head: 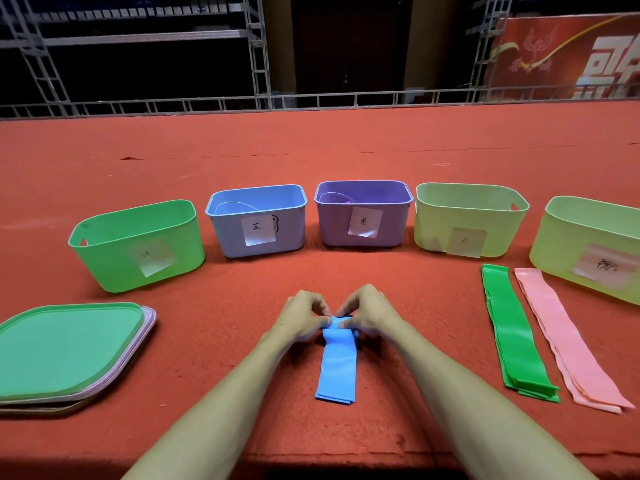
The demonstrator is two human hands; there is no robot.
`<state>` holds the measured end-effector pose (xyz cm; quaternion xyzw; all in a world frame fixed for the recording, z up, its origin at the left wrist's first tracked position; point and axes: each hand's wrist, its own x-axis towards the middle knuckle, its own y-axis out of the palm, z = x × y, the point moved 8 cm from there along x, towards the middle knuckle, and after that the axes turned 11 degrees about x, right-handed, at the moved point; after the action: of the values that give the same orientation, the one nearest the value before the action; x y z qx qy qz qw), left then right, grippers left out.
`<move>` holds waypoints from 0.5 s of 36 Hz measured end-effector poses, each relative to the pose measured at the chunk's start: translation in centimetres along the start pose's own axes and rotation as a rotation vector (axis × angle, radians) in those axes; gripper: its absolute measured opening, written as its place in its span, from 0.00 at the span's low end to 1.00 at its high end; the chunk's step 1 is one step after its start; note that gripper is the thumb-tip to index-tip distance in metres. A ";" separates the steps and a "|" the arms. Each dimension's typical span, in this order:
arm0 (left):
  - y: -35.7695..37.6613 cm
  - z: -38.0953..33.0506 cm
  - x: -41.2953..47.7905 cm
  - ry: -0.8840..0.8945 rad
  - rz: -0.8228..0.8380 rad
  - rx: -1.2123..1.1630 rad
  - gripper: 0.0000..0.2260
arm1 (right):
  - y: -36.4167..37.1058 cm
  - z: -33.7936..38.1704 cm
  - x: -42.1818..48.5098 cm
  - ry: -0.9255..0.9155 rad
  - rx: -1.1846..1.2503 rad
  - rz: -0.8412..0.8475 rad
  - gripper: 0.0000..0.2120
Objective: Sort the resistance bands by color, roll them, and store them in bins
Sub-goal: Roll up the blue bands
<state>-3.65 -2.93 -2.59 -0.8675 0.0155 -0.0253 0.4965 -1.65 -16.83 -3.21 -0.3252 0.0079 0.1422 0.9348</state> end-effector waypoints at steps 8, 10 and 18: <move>0.6 0.5 0.1 -0.001 0.053 0.024 0.09 | 0.0 -0.1 -0.5 -0.009 0.001 -0.012 0.07; 0.7 0.6 0.0 -0.002 0.067 0.021 0.07 | 0.0 0.0 -0.7 -0.016 0.010 -0.009 0.07; 1.0 0.1 -0.4 0.032 0.081 -0.014 0.05 | -0.1 0.3 -1.4 -0.057 0.024 -0.020 0.06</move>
<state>-4.04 -3.31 -3.54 -0.8691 0.0585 -0.0189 0.4907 -2.97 -17.13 -2.77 -0.3099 -0.0204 0.1419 0.9399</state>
